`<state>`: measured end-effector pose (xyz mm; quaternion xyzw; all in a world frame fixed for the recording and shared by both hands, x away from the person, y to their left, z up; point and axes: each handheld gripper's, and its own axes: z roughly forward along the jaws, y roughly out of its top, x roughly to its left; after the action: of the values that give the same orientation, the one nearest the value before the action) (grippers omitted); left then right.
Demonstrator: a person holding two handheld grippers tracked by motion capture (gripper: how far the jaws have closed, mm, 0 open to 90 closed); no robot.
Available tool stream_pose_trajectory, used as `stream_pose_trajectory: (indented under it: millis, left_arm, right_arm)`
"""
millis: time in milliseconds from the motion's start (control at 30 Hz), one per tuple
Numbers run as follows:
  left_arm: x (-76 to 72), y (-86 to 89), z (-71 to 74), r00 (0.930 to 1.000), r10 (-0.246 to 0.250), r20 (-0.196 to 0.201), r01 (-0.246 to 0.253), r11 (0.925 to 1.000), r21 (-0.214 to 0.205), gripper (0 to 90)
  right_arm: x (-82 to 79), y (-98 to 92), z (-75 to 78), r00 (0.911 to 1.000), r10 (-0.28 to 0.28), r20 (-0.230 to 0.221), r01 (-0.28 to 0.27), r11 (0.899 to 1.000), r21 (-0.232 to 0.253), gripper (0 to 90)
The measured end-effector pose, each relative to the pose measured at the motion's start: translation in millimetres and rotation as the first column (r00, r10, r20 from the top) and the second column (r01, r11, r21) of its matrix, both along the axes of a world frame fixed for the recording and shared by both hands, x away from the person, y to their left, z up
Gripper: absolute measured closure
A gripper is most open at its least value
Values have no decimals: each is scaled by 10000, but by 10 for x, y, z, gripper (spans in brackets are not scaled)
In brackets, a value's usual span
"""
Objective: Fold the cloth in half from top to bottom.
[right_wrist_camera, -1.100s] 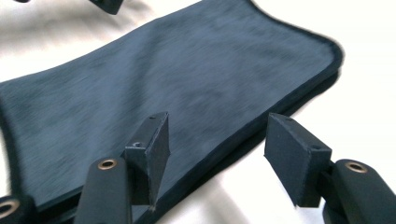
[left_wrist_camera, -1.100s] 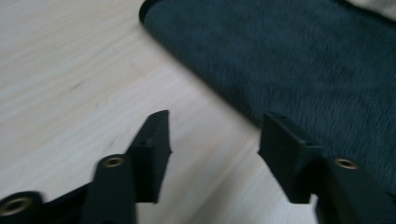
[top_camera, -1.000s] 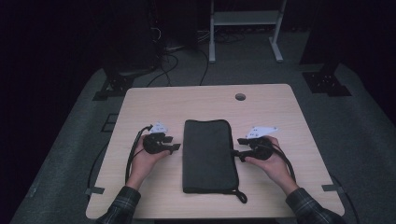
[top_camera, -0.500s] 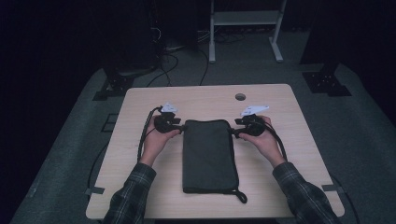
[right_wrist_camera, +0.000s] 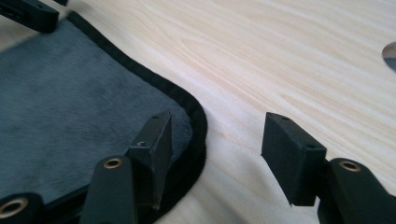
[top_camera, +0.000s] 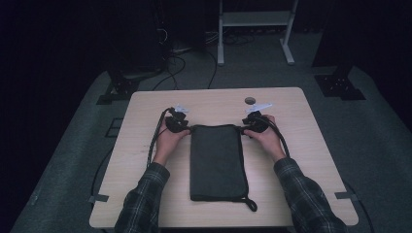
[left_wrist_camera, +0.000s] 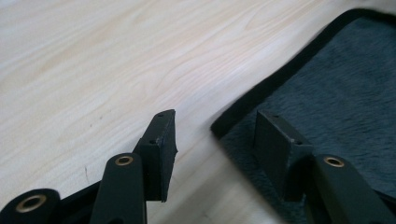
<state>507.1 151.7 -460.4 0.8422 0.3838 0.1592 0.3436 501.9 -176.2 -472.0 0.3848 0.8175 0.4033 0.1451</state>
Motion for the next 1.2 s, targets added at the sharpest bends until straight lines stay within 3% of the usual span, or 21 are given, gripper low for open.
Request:
stream_pose_trajectory:
  millis: [167,267,367,600,667,767,900,1033,1200]
  left_arm:
    - [37,7,-48,9998,28,-172,-27,10000,82,488]
    - [47,17,-72,9995,14,-308,-17,9999,-103,492]
    - [39,17,-71,9994,-211,-285,209,9998,-58,529]
    - [10,-43,-46,9965,-480,-680,470,9988,-164,779]
    - [11,-70,-27,9956,-466,-811,468,9989,-5,820]
    - [8,-119,0,9954,-412,-863,444,9984,353,846]
    - [-2,-164,16,9965,-423,-719,477,9961,741,858]
    - [14,-120,37,9966,-360,-737,390,9984,399,861]
    - [46,-54,200,9992,-289,-280,286,9995,-112,861]
  right_arm:
    - [69,47,-49,10000,10,-64,-11,10000,-77,424]
    - [76,78,-79,9996,281,14,-281,9991,-302,434]
    - [76,68,-103,9994,359,16,-359,9993,-127,444]
    - [41,82,-99,9970,767,-47,-767,9971,-15,629]
    - [35,94,-93,9958,862,-306,-857,9962,181,726]
    - [29,115,-80,9956,778,-526,-770,9969,181,779]
    - [10,171,-47,9963,671,-541,-684,9974,-231,830]
    - [23,214,5,9980,369,-517,-406,9967,-709,840]
    - [94,168,143,9979,328,-566,-342,9991,-251,840]
